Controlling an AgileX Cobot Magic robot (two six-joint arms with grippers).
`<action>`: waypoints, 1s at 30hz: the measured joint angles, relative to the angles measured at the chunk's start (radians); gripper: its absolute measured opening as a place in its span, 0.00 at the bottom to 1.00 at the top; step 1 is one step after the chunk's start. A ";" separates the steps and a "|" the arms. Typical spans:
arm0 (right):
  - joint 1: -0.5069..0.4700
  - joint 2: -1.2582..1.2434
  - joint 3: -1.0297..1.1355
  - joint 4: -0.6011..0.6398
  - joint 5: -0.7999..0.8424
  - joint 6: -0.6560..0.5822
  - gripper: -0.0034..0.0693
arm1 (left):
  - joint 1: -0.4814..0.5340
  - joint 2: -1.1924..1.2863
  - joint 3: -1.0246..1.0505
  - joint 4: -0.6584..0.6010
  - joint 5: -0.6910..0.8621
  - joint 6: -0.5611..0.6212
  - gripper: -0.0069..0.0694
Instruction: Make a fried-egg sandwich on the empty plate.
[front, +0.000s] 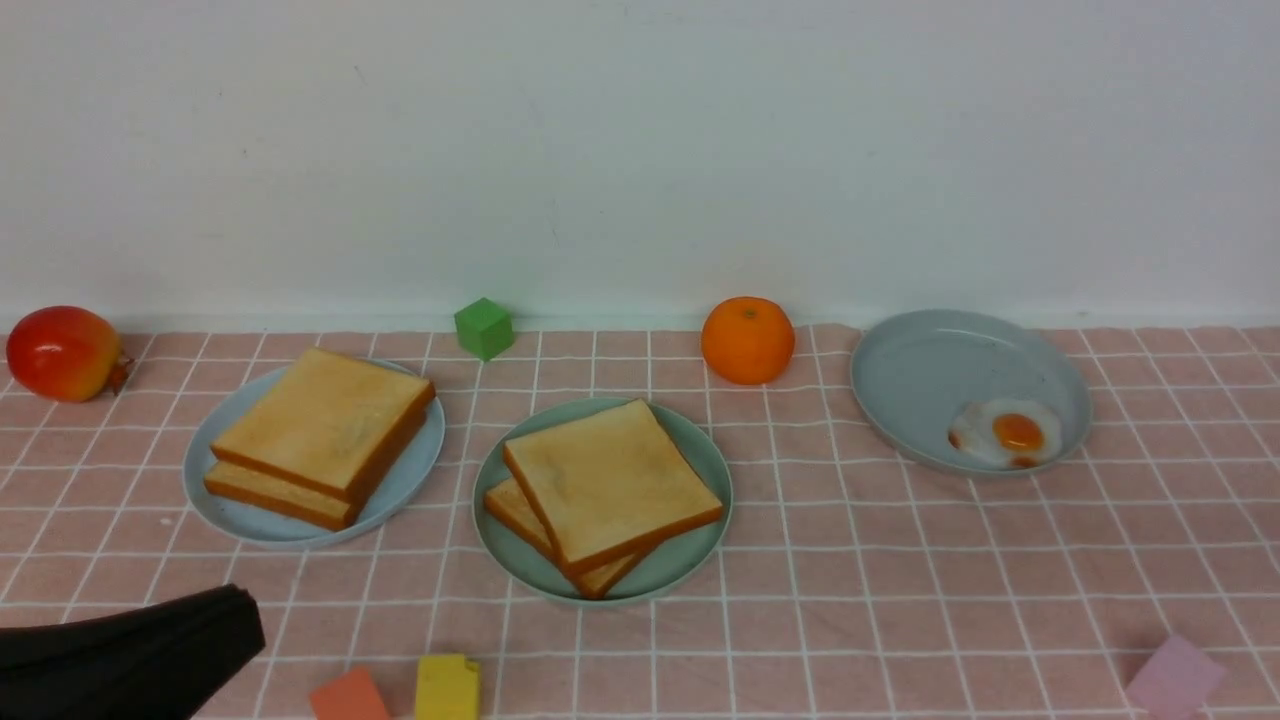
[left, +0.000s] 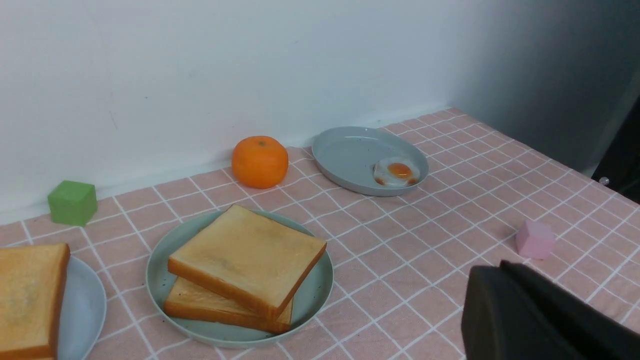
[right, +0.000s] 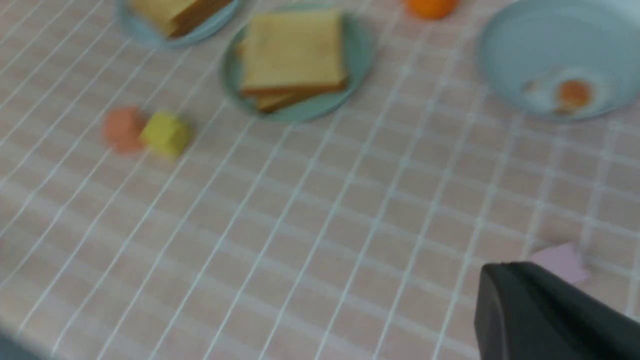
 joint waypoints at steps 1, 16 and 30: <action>-0.022 -0.015 0.019 0.000 -0.034 0.000 0.05 | 0.000 0.000 0.000 0.000 0.000 0.000 0.07; -0.293 -0.442 0.934 -0.092 -0.768 0.082 0.03 | 0.000 0.000 0.000 0.000 0.000 0.000 0.08; -0.298 -0.484 0.961 -0.273 -0.735 0.336 0.03 | 0.000 0.000 0.000 0.000 0.002 0.000 0.10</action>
